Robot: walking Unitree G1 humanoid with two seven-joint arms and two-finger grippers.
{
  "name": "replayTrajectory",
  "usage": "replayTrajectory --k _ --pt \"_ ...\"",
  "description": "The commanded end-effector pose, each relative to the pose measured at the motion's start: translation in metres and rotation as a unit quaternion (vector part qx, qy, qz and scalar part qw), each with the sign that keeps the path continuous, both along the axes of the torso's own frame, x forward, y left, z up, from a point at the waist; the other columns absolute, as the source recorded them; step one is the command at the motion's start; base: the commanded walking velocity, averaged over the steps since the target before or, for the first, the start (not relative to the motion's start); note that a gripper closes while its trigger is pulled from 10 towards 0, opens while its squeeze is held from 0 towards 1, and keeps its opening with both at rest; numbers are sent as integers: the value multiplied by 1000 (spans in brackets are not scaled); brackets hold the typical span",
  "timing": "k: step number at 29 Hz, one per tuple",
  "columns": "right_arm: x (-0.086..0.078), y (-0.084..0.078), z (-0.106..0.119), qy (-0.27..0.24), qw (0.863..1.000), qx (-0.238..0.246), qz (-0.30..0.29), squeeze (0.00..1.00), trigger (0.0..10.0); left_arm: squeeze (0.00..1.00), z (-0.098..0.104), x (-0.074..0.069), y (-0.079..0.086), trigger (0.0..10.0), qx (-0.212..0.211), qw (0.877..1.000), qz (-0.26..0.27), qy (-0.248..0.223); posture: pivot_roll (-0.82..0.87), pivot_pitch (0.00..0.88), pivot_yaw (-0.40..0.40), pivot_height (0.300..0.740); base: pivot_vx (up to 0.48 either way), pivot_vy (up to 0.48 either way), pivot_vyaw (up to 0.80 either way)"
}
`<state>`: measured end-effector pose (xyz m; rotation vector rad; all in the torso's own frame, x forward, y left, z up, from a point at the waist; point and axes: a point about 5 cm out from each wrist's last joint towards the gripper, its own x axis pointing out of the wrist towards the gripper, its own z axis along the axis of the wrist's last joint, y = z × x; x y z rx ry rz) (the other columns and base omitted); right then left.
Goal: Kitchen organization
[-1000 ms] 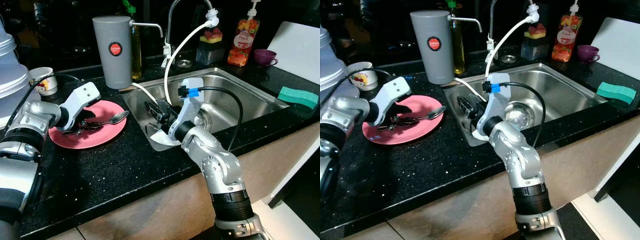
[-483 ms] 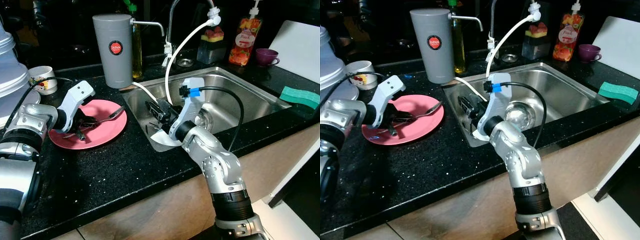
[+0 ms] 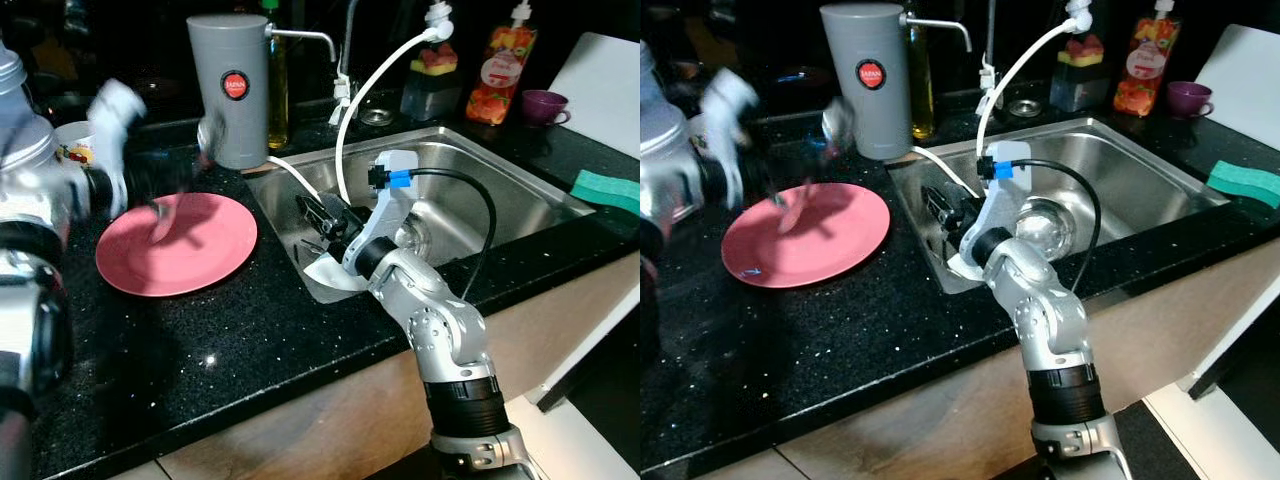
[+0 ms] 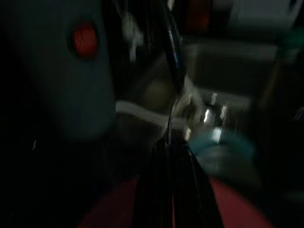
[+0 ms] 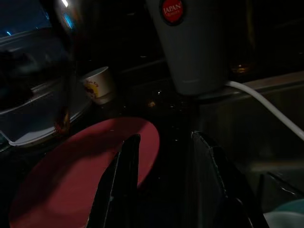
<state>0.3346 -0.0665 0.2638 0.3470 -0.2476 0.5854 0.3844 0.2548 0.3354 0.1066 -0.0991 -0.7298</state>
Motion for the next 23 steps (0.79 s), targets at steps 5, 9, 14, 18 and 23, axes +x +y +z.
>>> replayTrajectory --k 5,9,14,18,23 --pt "3 0 2 12 1000 15 6 0 10000 0 42 -3 0 0 -154 981 29 -112 -38 65 22 740 0 0 0" --pt "3 0 3 15 999 33 5 0 10000 0 47 5 -18 0 -354 915 104 -166 -39 65 20 740 0 0 0" --pt "3 -1 8 13 999 53 -2 0 10000 0 1 2 -77 0 -407 904 88 -92 -50 59 19 740 0 0 0" --pt "2 -2 7 14 998 61 -7 0 10000 0 -29 -13 -103 0 -257 960 76 -84 -45 53 22 740 0 0 0" --pt "2 -4 7 14 997 70 -12 0 10000 0 -43 -38 -103 0 -195 976 48 -81 -43 49 26 740 0 0 0"
